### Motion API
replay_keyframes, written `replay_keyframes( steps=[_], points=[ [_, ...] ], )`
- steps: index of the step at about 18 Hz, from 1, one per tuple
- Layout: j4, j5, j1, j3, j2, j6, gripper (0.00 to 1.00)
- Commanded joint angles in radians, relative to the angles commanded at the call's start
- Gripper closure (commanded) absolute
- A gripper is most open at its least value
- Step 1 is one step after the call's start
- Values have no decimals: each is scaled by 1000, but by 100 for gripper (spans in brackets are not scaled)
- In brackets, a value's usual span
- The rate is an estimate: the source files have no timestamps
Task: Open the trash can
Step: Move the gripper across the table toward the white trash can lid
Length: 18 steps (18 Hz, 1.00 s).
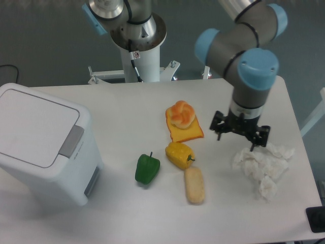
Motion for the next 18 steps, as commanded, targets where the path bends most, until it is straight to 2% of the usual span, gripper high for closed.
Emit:
replay_keyframes(
  steps=[8, 9, 10, 11, 16, 18],
  points=[
    [0, -41, -111, 2, 46, -221, 2],
    [2, -58, -118, 3, 58, -239, 4],
    [3, -72, -118, 6, 67, -270, 10],
    [3, -86, -121, 12, 74, -305, 10],
    [8, -130, -172, 18, 115, -362, 8],
    [20, -138, -193, 37, 120, -416, 0]
  ],
)
